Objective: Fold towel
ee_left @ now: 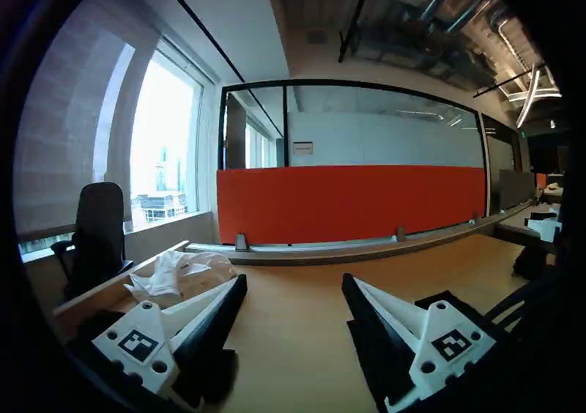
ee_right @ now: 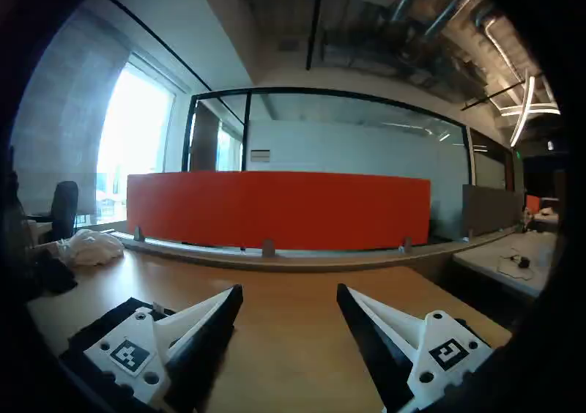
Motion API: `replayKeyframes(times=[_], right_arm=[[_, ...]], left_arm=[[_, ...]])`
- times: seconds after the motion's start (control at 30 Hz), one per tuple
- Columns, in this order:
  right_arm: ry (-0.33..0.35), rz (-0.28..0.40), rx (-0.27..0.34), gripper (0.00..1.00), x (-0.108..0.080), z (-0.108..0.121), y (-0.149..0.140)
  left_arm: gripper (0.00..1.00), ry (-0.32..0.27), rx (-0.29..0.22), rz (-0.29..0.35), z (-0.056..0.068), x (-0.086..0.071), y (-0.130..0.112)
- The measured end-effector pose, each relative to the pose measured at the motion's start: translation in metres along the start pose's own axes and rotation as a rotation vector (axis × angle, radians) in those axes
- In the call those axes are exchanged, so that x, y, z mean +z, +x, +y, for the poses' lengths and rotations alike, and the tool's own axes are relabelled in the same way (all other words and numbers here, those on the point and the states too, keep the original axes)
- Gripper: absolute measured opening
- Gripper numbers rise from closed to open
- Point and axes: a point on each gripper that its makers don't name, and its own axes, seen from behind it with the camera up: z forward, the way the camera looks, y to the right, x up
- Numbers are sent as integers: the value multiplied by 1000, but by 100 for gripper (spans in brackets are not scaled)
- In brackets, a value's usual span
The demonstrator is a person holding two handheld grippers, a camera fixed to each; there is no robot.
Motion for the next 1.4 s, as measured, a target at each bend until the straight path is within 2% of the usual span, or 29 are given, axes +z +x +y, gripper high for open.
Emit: replayKeyframes(times=[0.2,0.47,0.67,0.8,0.97,1.1,1.4], right_arm=[[-3,-3,-1,100,-2,-3,36],[-4,-10,4,100,-4,-9,77],[-8,-11,-4,100,-2,-10,92],[-6,-15,-11,100,-2,-12,102],[31,-30,-32,100,-3,-20,105],[89,-52,-59,100,-5,-31,103],[265,-113,-111,100,-12,-68,97]], left_arm=[[97,-2,2,-10,0,0,30],[96,-7,5,-28,-7,-2,67],[96,-7,4,-33,-12,-2,77],[96,-27,9,-48,-9,-2,81],[96,-71,37,-71,-1,-2,82],[96,-124,57,-99,9,-2,81],[96,-292,72,-166,44,-6,72]])
